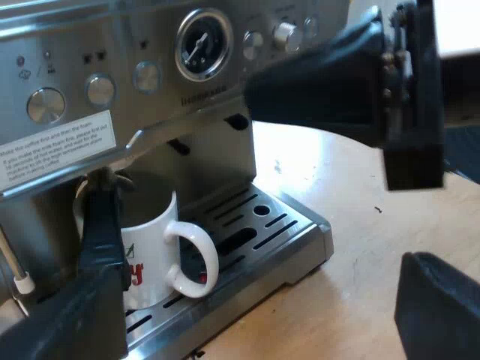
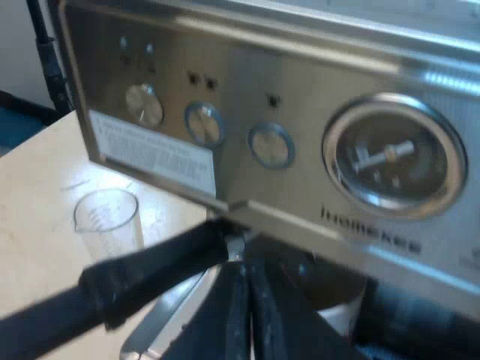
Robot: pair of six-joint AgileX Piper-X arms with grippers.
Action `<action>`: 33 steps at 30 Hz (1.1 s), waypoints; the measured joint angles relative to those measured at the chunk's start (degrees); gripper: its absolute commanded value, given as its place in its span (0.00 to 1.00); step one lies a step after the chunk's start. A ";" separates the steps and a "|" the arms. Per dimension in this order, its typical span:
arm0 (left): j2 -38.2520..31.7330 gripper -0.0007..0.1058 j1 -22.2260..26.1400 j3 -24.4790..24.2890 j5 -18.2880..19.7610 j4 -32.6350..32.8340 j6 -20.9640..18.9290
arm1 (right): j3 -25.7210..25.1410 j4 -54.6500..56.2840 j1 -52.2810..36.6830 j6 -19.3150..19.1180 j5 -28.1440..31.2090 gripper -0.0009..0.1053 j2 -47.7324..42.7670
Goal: Place mug into machine
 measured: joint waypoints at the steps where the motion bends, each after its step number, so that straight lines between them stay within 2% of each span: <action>1: 0.23 0.80 0.00 0.00 0.34 -0.21 0.00 | -0.47 0.00 -0.14 -0.07 -0.52 0.01 0.47; 6: 0.86 0.80 0.00 0.00 1.11 -2.35 0.00 | -3.19 -1.57 -1.03 -0.24 -1.71 0.01 4.51; 15: 0.86 0.80 0.00 -0.30 1.24 -2.52 -0.42 | -5.59 -4.81 -1.07 -0.24 -2.00 0.01 9.17; 33: 0.86 0.80 0.00 -0.30 1.88 -2.58 -0.56 | -5.79 -7.88 -3.85 0.86 -1.15 0.01 10.49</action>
